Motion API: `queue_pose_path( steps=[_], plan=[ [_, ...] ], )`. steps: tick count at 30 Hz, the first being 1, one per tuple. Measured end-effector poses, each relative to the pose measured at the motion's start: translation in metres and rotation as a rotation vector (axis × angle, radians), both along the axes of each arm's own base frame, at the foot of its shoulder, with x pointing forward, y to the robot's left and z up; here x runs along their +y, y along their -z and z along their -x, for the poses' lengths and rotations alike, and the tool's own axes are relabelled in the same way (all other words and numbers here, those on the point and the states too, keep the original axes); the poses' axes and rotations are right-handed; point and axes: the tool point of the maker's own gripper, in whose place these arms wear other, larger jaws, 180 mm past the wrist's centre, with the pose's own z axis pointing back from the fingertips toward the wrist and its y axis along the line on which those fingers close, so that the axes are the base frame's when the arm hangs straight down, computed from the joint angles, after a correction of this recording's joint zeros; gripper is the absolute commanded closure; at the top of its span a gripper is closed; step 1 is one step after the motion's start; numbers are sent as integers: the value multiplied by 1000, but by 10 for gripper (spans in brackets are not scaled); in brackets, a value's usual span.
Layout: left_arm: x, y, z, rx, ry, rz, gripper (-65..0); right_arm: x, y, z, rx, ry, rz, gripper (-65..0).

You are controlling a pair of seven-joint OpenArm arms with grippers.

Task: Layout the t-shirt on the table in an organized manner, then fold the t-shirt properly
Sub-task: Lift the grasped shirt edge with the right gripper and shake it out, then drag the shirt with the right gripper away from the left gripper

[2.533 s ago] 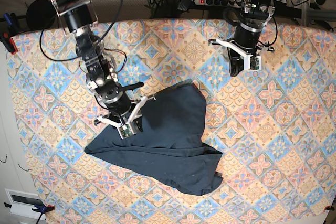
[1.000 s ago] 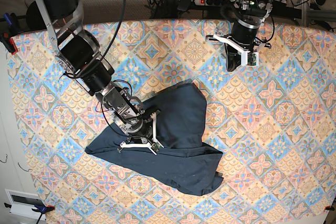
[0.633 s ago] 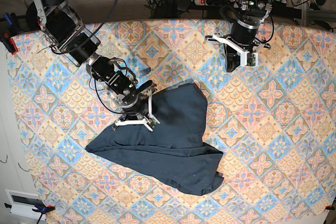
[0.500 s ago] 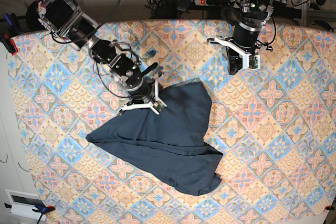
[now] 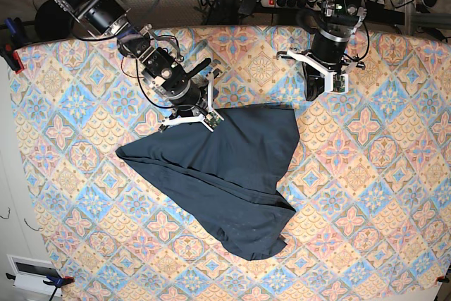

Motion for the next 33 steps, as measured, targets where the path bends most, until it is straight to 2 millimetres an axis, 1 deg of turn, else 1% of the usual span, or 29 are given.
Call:
queue_pose_path(
  steps=[3,5,6,7,8,9,11,13,15,17,18,22,23,25,27,28,29,31,32,33],
  plan=[
    [0,-1,0,-3,-1,-1,0,1,-5,12,-68,-45,79,-138],
    [0,0,-1,-1,-3,-1,0,0,-4,19,-100,-71,128,-184],
    [0,0,0,-1,0,0,0,-1,-3,20,-103,-78,147,-201],
    [0,0,-1,-2,1,0,0,-5,-4,17,-119,-77,167,-216],
    [-1,-1,-1,-3,2,1,0,-8,-7,9,-140,-72,184,-231],
    [-1,-1,-1,-4,3,0,0,-11,-11,-4,-157,-66,196,-241],
    [-1,-2,-2,-7,2,3,0,-20,-26,-36,-215,-37,217,-242],
    [-1,-1,-1,-5,1,1,0,-24,-38,-55,-255,-19,214,-242],
    [-1,0,0,-2,2,1,0,-26,-37,-63,-246,-11,209,-243],
    [-1,0,1,1,2,1,0,-26,-26,-65,-209,-25,198,-243],
    [-1,1,1,3,2,1,0,-30,-23,-68,-187,-8,181,-243],
    [-1,1,2,6,1,1,0,-48,-34,-101,-195,89,89,-246],
    [-1,2,4,10,2,1,0,-51,-33,-105,-188,107,71,-246],
    [-1,4,6,16,2,1,0,-59,-23,-106,-147,132,56,-247],
    [0,4,6,17,1,0,0,-61,-10,-103,-96,133,57,-248],
    [-1,4,6,16,2,1,0,-63,-10,-108,-96,135,65,-248],
    [-1,3,5,15,2,2,0,-65,-15,-115,-111,142,68,-248],
    [-1,3,5,13,1,2,0,-67,-31,-130,-162,149,63,-248],
    [0,3,5,14,-2,0,0,-68,-35,-135,-176,157,57,-249],
    [0,3,5,14,-2,0,0,-70,-34,-135,-175,162,64,-249]
  ],
)
